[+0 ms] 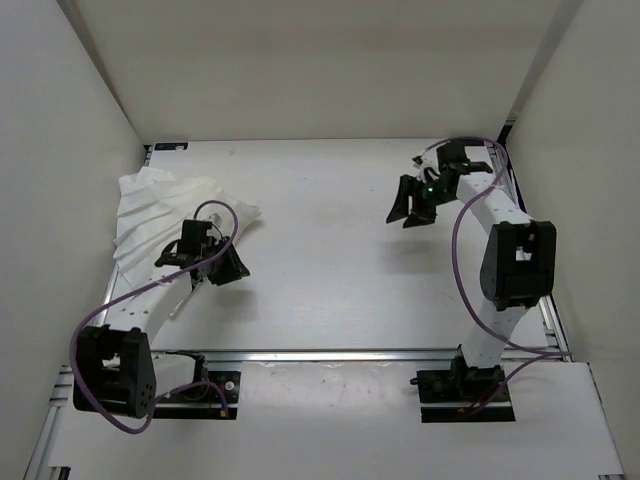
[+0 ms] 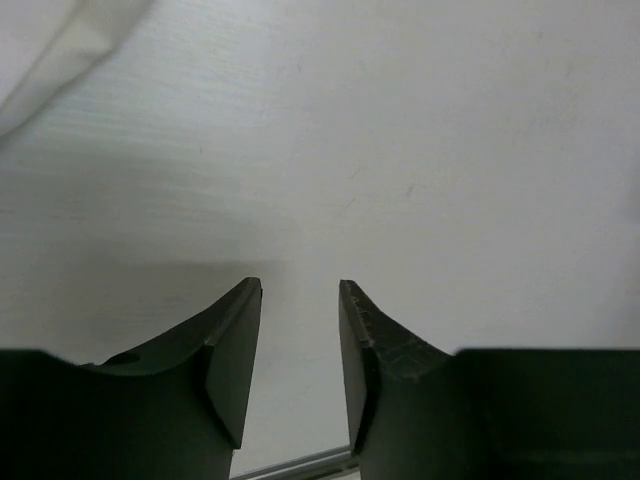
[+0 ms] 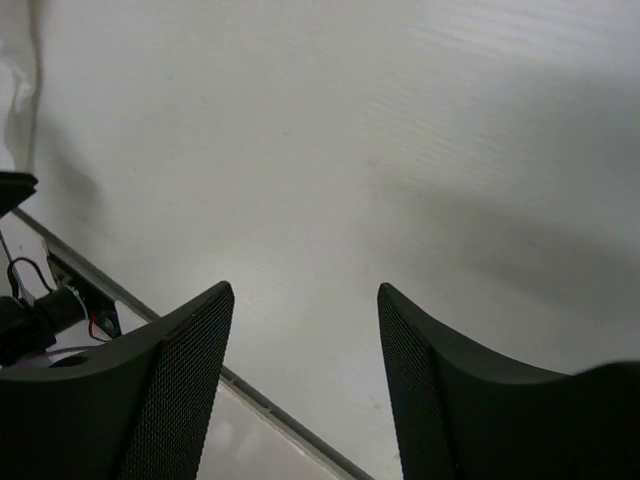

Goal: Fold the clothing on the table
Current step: Flatten the skirt out

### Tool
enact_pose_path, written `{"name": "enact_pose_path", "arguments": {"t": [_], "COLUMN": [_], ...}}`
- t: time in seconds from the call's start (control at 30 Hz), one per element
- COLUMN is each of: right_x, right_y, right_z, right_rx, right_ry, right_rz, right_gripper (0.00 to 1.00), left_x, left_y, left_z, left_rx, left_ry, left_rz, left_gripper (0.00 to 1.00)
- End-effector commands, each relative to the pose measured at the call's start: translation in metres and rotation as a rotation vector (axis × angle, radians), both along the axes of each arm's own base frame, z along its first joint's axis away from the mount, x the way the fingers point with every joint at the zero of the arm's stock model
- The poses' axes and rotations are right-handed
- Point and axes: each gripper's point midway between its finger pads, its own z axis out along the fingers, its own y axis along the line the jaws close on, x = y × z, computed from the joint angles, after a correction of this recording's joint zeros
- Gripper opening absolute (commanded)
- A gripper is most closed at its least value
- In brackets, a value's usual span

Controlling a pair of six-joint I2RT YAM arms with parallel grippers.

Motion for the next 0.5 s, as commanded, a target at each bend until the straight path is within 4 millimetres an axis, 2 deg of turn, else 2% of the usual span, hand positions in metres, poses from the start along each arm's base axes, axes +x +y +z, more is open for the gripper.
{"name": "enact_pose_path", "arguments": {"t": [0.0, 0.03, 0.1, 0.17, 0.2, 0.23, 0.27, 0.37, 0.4, 0.43, 0.47], "right_x": [0.005, 0.002, -0.001, -0.007, -0.008, -0.008, -0.007, -0.001, -0.002, -0.002, -0.005], "right_y": [0.049, 0.06, 0.072, 0.082, 0.087, 0.093, 0.095, 0.113, 0.118, 0.12, 0.122], "right_z": [0.028, 0.029, 0.035, 0.033, 0.04, 0.044, 0.044, 0.073, 0.075, 0.08, 0.082], "right_rx": [0.077, 0.079, 0.082, 0.117, 0.14, 0.189, 0.21, 0.334, 0.338, 0.342, 0.332], "right_ry": [-0.084, -0.081, -0.097, -0.082, -0.11, -0.103, -0.105, -0.148, -0.153, -0.164, -0.174], "right_rz": [0.16, 0.189, 0.224, 0.252, 0.271, 0.28, 0.286, 0.318, 0.332, 0.343, 0.351], "right_gripper": [0.65, 0.65, 0.65, 0.65, 0.66, 0.67, 0.67, 0.67, 0.68, 0.67, 0.67], "left_x": [0.049, 0.063, 0.101, 0.133, 0.14, 0.148, 0.151, 0.175, 0.182, 0.19, 0.195], "left_y": [0.011, 0.012, 0.023, 0.031, 0.042, 0.046, 0.055, 0.065, 0.066, 0.062, 0.058], "left_z": [0.04, 0.051, 0.085, 0.127, 0.131, 0.143, 0.144, 0.164, 0.155, 0.164, 0.152], "left_rx": [-0.01, -0.021, -0.014, 0.01, 0.046, 0.058, 0.087, 0.141, 0.148, 0.141, 0.148], "left_ry": [-0.145, -0.186, -0.281, -0.413, -0.429, -0.455, -0.458, -0.497, -0.468, -0.49, -0.453], "left_rz": [0.045, 0.055, 0.099, 0.152, 0.197, 0.219, 0.248, 0.286, 0.292, 0.284, 0.271], "left_gripper": [0.5, 0.58, 0.59, 0.61, 0.62, 0.63, 0.62, 0.64, 0.63, 0.64, 0.64]}}
